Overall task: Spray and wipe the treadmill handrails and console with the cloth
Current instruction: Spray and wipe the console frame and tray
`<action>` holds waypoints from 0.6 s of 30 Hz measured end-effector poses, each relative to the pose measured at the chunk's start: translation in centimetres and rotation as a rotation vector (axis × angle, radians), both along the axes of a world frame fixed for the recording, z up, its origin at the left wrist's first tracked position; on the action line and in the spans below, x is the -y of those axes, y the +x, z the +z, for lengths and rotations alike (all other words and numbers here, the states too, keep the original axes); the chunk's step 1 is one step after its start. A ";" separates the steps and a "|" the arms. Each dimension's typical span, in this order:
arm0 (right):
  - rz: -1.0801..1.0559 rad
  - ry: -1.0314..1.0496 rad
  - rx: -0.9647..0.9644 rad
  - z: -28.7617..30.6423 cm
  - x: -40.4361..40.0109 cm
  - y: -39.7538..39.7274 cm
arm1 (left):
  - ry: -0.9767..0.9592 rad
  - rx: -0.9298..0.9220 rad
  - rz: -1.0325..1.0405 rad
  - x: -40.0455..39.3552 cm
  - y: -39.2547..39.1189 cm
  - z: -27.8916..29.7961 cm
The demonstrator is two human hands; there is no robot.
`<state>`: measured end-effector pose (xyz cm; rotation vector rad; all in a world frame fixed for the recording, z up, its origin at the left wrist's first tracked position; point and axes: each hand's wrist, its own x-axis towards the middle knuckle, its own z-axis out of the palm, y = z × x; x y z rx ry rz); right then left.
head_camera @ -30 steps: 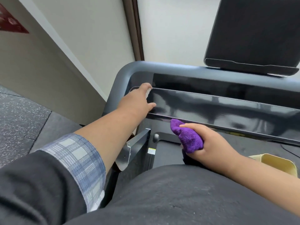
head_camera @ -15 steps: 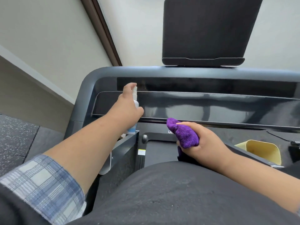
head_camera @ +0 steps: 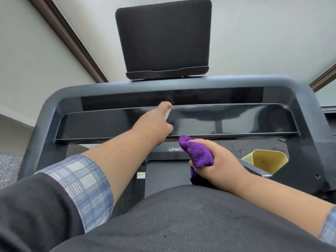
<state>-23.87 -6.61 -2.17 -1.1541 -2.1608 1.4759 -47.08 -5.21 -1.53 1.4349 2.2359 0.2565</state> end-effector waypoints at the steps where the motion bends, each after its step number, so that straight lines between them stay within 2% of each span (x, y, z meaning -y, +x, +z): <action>1: -0.006 -0.013 -0.007 -0.1 -0.2 0.7 | -0.002 -0.011 0.005 -0.2 0.5 -0.1; 6: -0.058 -0.022 -0.017 0.2 -1.1 4.2 | 0.012 -0.040 0.000 -1.1 3.1 0.1; 11: -0.170 -0.019 -0.027 0.5 -1.9 8.8 | 0.069 -0.043 -0.197 -4.2 9.4 0.8; 18: -0.358 -0.083 -0.016 -0.4 -2.1 13.9 | 0.051 0.054 -0.275 -8.5 17.0 1.1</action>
